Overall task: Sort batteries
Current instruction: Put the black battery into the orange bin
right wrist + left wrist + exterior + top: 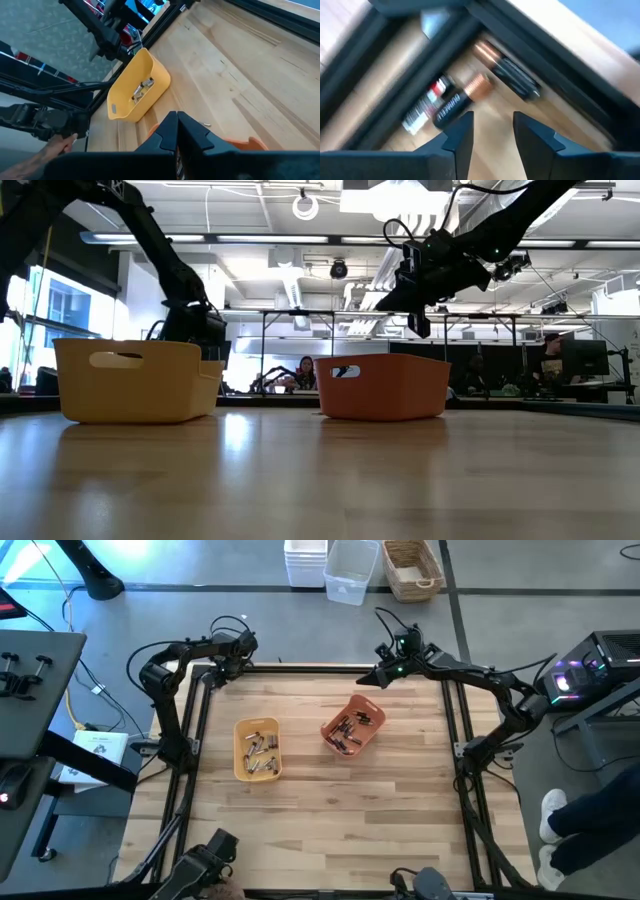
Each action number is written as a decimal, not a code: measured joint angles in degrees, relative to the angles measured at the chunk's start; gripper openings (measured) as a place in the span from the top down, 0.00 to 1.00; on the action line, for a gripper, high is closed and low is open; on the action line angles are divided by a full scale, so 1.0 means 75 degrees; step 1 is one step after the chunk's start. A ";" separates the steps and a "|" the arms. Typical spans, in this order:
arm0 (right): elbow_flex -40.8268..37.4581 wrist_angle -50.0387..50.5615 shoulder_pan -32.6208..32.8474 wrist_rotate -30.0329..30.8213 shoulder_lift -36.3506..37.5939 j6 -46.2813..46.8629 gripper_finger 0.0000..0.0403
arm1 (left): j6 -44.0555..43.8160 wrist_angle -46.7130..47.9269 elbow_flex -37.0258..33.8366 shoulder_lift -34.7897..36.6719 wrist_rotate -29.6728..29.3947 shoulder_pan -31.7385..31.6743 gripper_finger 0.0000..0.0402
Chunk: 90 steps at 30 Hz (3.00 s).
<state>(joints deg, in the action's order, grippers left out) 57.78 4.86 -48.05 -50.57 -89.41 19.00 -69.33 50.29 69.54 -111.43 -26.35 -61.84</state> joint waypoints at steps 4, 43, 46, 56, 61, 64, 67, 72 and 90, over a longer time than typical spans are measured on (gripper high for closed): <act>0.0000 -0.0005 0.0003 0.0108 -0.0001 -0.0264 1.00 | 0.0637 -0.0009 0.0148 0.0346 0.0363 0.0129 0.70; 0.0000 -0.0026 0.0009 0.0474 0.0000 -0.0143 1.00 | 0.3286 -0.0780 -0.0418 0.0572 0.1825 -0.0351 0.71; 0.0000 -0.0026 0.0009 0.0472 0.0000 -0.0143 1.00 | 0.3428 -0.0696 -0.0383 0.0412 0.1875 -0.0243 0.75; 0.0000 -0.0025 0.0007 0.0344 0.0000 -0.0200 1.00 | 0.3980 -0.0629 -0.0365 0.0217 0.1767 0.0099 0.91; 0.0000 -0.0189 -0.0182 -0.0091 0.0015 -0.0137 1.00 | 0.4420 0.0151 -0.0461 0.0852 0.2324 0.0238 0.91; 0.0000 -0.0574 -0.0317 -0.0338 0.0021 0.0057 1.00 | 0.4785 0.0358 -0.0424 0.1387 0.2656 0.0395 0.91; 0.0000 -0.1334 -0.0412 -0.0517 0.0086 0.0421 1.00 | 0.5063 0.0551 -0.0453 0.1930 0.3009 0.0845 0.91; 0.0000 -0.3124 -0.0479 -0.0462 0.0454 0.0984 1.00 | 0.5264 -0.1045 -0.0402 0.2630 0.4148 0.2056 0.91; 0.0009 -0.5144 -0.0796 0.0541 0.1014 0.2143 1.00 | 0.8918 -0.3131 0.3688 -0.0824 0.6027 0.5495 0.91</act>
<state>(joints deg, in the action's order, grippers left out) 57.84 -33.72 -54.02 -46.51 -81.80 35.07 -2.44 26.80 97.20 -117.62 18.86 -20.63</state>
